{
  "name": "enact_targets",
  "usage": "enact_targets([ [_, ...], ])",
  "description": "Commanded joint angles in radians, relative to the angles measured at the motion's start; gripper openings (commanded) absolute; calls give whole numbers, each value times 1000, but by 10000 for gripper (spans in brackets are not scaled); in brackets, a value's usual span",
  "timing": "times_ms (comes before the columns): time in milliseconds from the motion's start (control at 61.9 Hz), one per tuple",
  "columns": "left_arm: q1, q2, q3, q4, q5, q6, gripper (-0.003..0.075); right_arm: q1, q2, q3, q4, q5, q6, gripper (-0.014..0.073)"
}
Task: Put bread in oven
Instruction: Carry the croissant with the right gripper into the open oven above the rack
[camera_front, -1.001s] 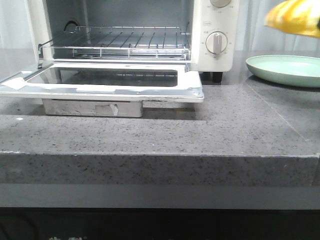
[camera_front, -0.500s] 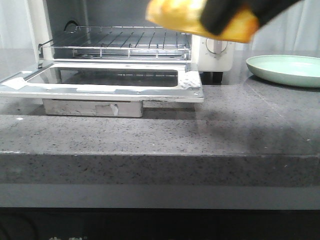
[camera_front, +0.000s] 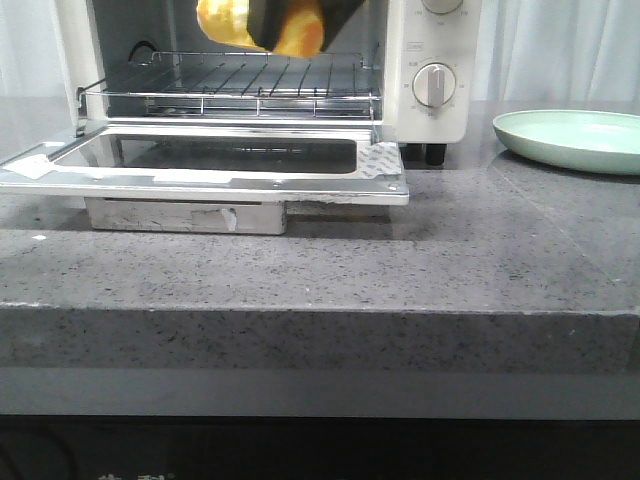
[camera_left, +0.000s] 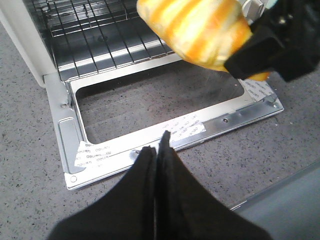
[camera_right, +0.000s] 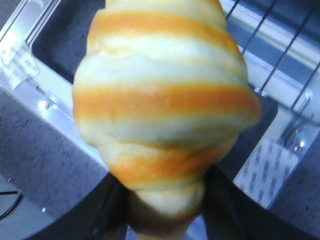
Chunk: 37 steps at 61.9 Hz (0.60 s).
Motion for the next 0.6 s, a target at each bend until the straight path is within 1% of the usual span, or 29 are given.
enact_targets([
  [0,-4,-11,-27,9,-72,-9,-18,-1,29,-143,-71,-1,17,55],
  [113,-4,-11,-27,9,-72,-9,-18,-1,119,-265,-130,18,21,55],
  [274,-4,-11,-27,9,-72,-9,-18,-6,222,-400,-255,64,21,55],
  [355,-4,-11,-27,9,-72,-9,-18,-6,244,-427,-288,70,21,55],
  [581,-4,-11,-27,9,-72,-9,-18,-7,247,-429,-297,20,20,55],
])
